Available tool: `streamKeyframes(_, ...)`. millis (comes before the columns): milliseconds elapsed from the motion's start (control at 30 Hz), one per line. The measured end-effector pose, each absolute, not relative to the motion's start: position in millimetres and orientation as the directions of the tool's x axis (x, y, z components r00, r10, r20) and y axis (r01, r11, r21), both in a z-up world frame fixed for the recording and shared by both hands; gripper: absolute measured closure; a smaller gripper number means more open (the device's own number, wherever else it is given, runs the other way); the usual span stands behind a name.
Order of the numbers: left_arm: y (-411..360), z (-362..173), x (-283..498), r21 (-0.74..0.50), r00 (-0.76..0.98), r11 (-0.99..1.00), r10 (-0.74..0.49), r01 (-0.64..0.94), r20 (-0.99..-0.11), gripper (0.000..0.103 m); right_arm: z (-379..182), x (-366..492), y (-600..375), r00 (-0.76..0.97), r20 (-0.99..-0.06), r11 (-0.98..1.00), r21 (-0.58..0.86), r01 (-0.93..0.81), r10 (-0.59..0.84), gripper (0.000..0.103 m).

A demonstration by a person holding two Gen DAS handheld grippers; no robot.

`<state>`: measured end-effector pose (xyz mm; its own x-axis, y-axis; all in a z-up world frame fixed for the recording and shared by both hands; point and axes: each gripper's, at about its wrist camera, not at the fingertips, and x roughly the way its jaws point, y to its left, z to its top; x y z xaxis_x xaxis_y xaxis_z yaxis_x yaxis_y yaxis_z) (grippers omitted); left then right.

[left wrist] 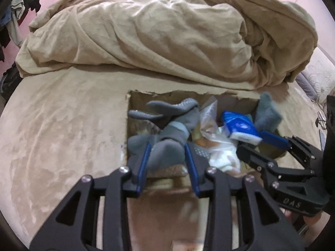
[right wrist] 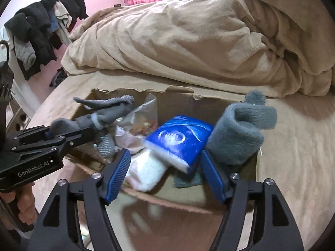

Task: Organize objects
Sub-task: 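Place the gloves into the box with the left tool while the right tool places the tissue pack, then grasp the cartoon tissue pack with the right tool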

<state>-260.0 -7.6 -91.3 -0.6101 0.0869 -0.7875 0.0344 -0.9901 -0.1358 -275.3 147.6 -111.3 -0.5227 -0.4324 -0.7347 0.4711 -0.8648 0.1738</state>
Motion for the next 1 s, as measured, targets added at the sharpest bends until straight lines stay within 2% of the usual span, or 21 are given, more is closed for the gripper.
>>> streamKeyframes(167,-11,-62,-233,-0.155,-0.648,-0.988,0.103,0.023,-0.754,0.054,-95,-259,163,-0.555,-0.717,-0.882,0.184,0.433,-0.422,0.030)
streamKeyframes(233,-13,-48,-221,-0.157,-0.667,-0.987,0.104,0.019,-0.738,0.042,-86,-248,171,-0.567,-0.709,-0.889,0.193,0.416,-0.420,0.030)
streamKeyframes(467,-16,-1,-170,-0.159,-0.730,-0.987,0.113,-0.006,-0.674,0.040,-52,-206,187,-0.602,-0.688,-0.901,0.186,0.392,-0.404,0.030)
streamKeyframes(633,-20,20,-131,-0.165,-0.757,-0.986,0.119,-0.014,-0.643,0.032,-33,-173,186,-0.611,-0.679,-0.900,0.186,0.393,-0.407,0.030)
streamKeyframes(833,-31,22,-91,-0.163,-0.764,-0.987,0.104,0.001,-0.637,0.031,-24,-143,175,-0.601,-0.680,-0.893,0.191,0.407,-0.419,0.030)
streamKeyframes(1000,-48,-3,-62,-0.168,-0.734,-0.985,0.085,0.040,-0.674,0.031,-30,-123,160,-0.578,-0.694,-0.887,0.203,0.415,-0.429,0.030)
